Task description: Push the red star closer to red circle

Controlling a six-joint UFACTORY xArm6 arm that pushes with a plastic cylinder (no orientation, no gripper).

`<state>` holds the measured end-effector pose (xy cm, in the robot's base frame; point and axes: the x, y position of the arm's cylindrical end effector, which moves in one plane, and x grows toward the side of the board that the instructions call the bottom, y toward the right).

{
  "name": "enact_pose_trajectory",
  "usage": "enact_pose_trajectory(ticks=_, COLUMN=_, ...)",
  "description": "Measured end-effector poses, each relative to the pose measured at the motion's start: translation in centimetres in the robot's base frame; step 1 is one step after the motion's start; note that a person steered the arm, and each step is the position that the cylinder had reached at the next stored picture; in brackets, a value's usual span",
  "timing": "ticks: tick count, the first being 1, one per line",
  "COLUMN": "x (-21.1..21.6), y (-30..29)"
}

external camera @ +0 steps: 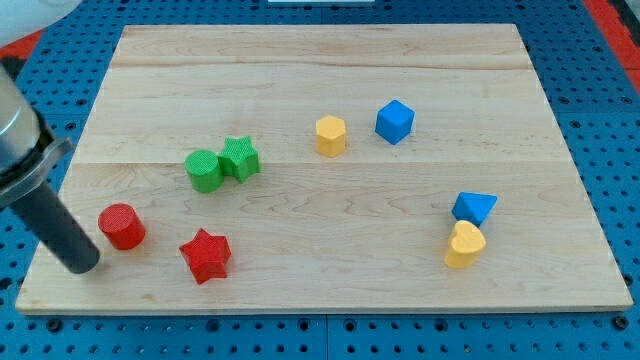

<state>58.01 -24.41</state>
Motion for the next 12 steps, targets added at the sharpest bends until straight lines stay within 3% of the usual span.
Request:
enact_pose_trajectory(ticks=2, x=3.8, y=-1.6)
enact_pose_trajectory(ticks=12, x=3.8, y=11.3)
